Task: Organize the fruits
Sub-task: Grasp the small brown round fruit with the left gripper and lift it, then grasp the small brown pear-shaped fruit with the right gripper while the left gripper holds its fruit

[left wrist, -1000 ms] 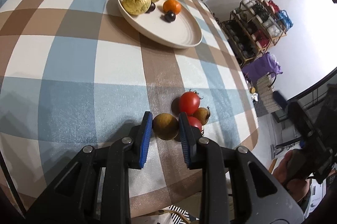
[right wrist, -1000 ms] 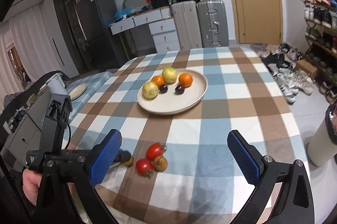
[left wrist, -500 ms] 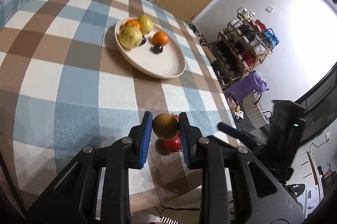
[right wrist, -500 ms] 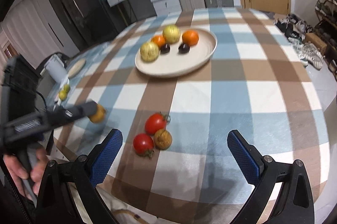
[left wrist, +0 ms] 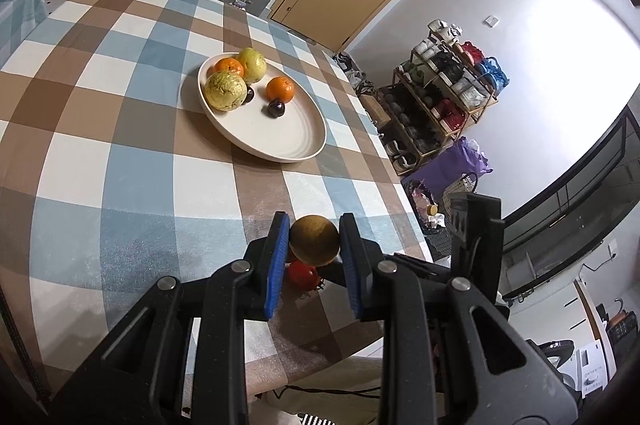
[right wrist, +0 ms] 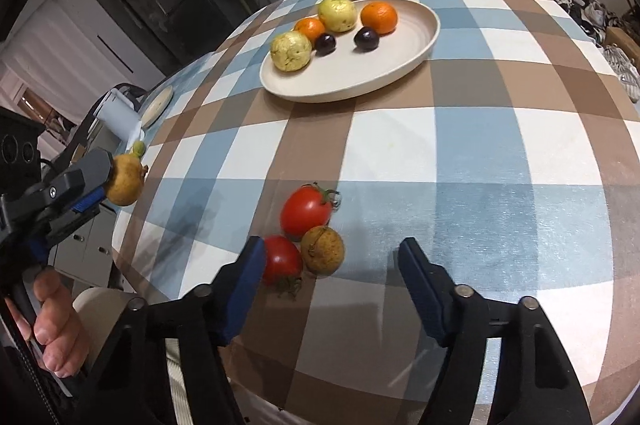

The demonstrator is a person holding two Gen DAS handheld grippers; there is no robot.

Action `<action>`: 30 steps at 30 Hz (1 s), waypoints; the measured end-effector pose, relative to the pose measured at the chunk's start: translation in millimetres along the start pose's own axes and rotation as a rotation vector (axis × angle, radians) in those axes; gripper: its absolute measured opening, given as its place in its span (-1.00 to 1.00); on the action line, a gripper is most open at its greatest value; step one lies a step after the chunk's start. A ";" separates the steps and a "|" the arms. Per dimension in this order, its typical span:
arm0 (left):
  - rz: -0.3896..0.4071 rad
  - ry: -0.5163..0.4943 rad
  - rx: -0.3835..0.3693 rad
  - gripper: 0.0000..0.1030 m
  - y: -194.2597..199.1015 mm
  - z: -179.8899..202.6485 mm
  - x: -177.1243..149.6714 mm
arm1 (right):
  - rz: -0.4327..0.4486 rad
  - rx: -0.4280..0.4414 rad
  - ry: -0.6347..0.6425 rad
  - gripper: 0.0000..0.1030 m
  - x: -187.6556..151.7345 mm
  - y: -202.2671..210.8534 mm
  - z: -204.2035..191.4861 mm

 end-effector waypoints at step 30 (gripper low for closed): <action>-0.012 0.017 0.026 -0.56 -3.1 -8.4 -6.1 | -0.018 0.123 -0.157 -0.56 -1.8 -3.7 5.5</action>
Point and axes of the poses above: each gripper's, at about its wrist camera, not at the fingertips, and y roughly against the way its jaws point, z to its right, x to its top, the point moved 9 cm from there along -y, roughly the way its jaws point, and after that the axes turned 6 degrees about x, right-handed, at the moved point
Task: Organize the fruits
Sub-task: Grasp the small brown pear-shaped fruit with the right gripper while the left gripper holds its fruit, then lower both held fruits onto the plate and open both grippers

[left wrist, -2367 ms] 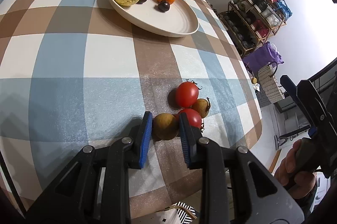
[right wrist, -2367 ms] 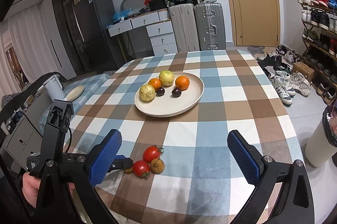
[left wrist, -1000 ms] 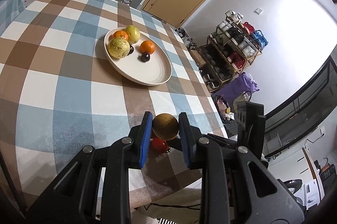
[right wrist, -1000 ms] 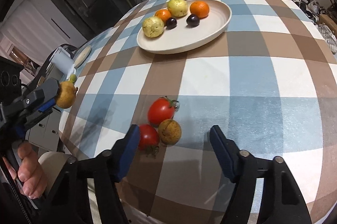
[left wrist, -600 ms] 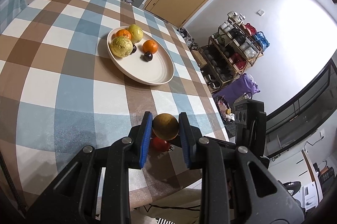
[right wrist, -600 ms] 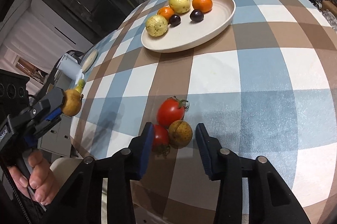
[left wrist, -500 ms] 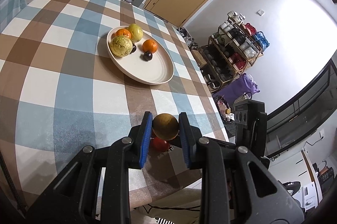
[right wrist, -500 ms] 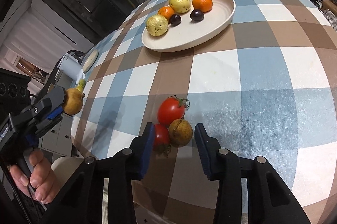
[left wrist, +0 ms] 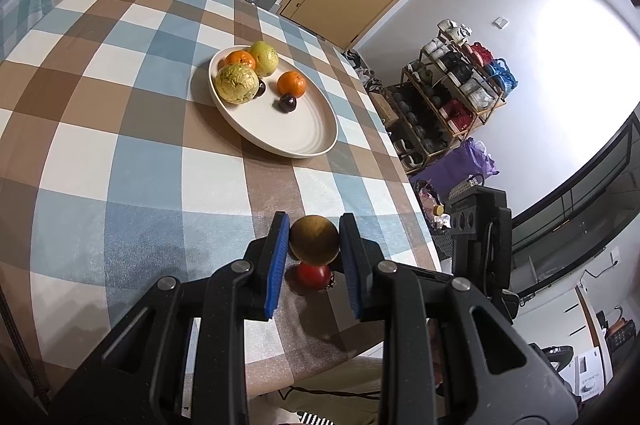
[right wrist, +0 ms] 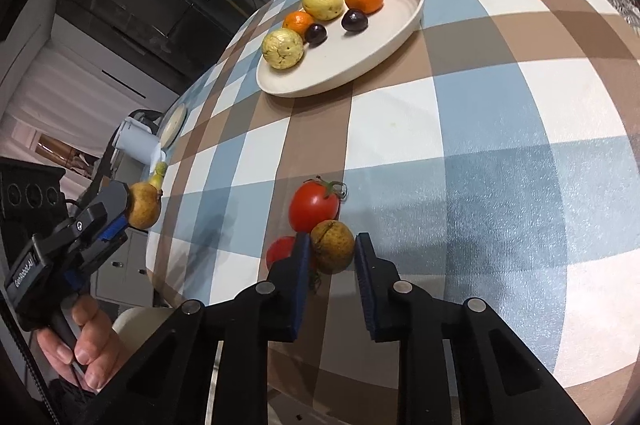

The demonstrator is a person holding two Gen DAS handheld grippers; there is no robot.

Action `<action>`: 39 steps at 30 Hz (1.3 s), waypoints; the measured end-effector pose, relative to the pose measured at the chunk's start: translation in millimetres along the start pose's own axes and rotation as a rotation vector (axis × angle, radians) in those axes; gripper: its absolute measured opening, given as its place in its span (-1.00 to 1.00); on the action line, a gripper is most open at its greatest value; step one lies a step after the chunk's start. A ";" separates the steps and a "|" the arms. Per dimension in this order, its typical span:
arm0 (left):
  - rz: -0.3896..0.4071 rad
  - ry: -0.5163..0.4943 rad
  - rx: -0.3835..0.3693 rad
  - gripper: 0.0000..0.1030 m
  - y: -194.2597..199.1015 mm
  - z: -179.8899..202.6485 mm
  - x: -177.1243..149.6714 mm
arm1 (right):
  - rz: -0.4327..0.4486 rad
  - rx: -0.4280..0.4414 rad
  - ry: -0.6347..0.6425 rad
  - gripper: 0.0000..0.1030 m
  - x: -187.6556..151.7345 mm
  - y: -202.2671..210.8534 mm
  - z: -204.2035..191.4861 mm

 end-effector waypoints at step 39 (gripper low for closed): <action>-0.018 -0.077 0.076 -0.56 -48.3 23.7 75.6 | 0.241 0.252 -0.022 -0.59 75.2 72.4 -25.5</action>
Point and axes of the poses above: each gripper's, at about its wrist camera, not at the fingertips, and y roughly against the way its jaws point, z to its right, x to its top, the point moved 9 cm from there along -y, roughly the way its jaws point, and after that the axes turned 6 degrees about x, right-handed, at the moved point
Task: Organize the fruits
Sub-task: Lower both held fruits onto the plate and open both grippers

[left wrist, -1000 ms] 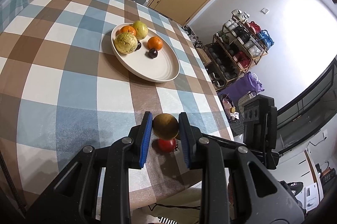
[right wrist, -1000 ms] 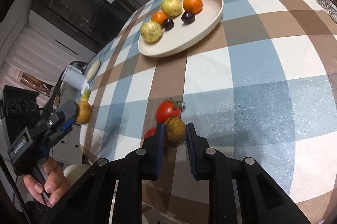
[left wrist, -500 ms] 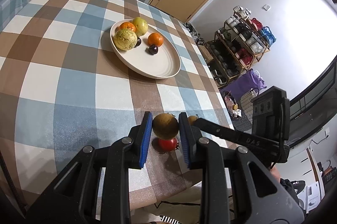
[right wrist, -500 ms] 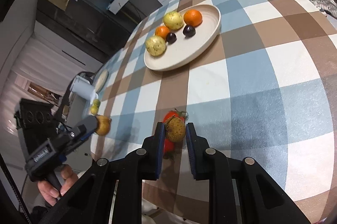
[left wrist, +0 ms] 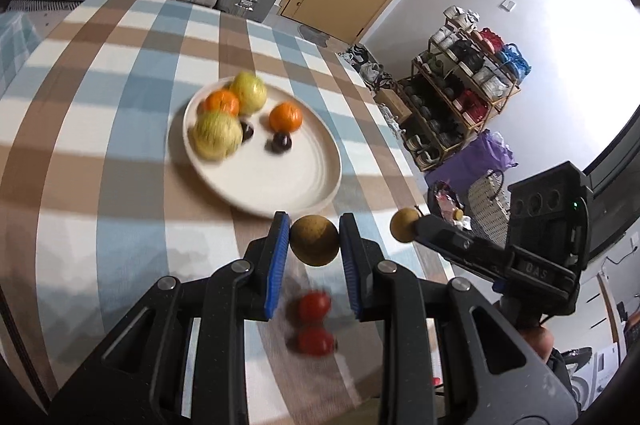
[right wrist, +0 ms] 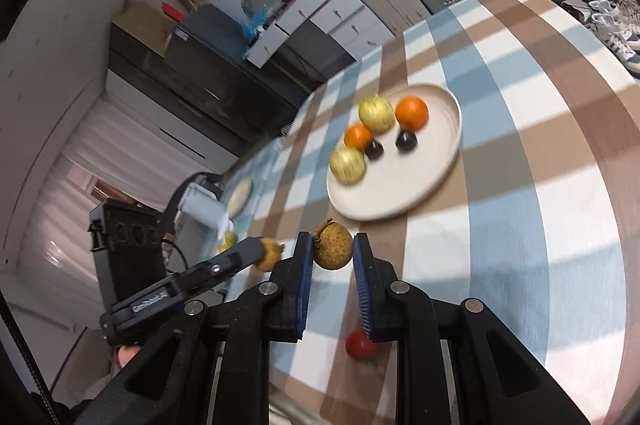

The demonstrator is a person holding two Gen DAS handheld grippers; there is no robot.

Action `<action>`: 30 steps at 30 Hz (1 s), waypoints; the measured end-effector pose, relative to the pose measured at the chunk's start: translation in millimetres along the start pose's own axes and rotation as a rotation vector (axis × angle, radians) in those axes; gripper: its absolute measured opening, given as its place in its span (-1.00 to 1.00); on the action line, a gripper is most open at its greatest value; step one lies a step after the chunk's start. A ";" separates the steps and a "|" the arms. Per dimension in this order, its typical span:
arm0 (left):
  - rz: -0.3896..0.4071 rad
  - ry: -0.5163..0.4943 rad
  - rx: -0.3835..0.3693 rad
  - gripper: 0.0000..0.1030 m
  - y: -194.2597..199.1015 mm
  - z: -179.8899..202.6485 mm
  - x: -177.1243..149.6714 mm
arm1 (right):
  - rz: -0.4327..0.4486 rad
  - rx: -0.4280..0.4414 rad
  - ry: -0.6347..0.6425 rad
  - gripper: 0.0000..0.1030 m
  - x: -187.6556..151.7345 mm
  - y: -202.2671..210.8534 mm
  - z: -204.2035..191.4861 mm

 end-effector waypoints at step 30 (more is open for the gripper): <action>-0.101 -0.019 0.110 -0.56 -179.9 -31.9 107.2 | -0.076 -0.114 -0.045 -0.59 106.3 -113.7 109.9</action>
Point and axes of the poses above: each gripper's, at about its wrist camera, not at the fingertips, and y roughly against the way its jaws point, z to its right, x to its top, the point moved 9 cm from there along -y, roughly the way its jaws point, and after that the axes turned 6 degrees about x, right-handed, at the moved point
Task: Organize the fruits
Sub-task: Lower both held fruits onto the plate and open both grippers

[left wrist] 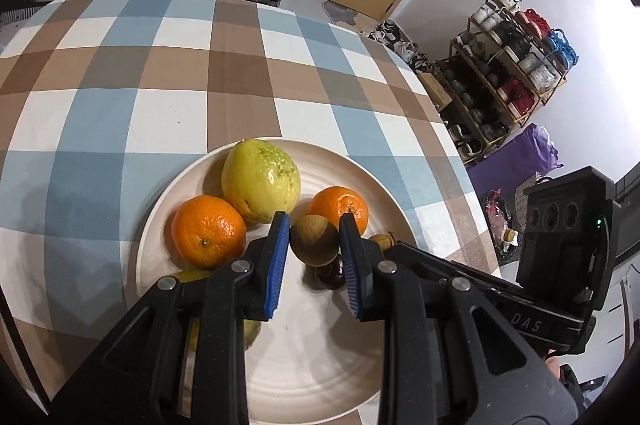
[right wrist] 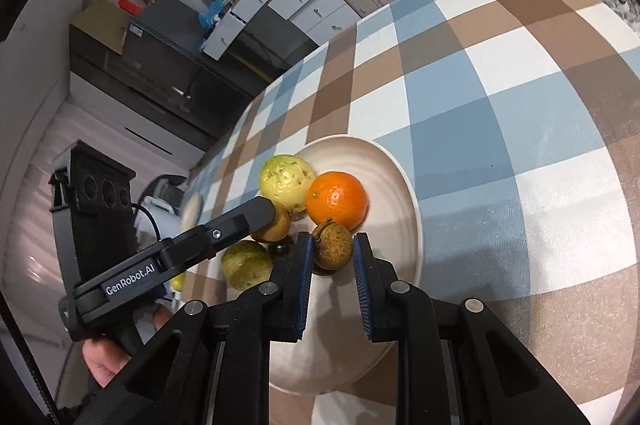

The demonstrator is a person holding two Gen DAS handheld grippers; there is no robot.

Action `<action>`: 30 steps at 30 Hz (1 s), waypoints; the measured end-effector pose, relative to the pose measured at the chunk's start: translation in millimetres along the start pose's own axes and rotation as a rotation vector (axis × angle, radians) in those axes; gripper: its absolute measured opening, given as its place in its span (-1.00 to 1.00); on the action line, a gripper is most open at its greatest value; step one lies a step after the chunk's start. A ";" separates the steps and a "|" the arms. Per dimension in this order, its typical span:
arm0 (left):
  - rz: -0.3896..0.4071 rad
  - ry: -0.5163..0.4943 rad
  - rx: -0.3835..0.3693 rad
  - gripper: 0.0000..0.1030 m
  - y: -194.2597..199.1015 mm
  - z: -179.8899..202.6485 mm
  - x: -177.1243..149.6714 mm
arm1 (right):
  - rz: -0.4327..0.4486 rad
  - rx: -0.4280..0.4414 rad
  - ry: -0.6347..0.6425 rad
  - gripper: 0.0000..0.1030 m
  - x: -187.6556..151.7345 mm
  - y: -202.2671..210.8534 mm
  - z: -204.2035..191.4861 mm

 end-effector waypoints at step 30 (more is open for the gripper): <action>0.323 -0.143 0.196 0.98 190.1 28.0 -89.8 | 0.249 -0.110 0.205 0.97 -70.8 130.8 -70.4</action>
Point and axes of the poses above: each gripper's, at about its wrist camera, not at the fingertips, and y roughly against the way its jaws point, z to its right, x to its top, the point moved 9 cm from there along -y, roughly the way its jaws point, and after that the axes turned 6 degrees about x, right-handed, at the moved point
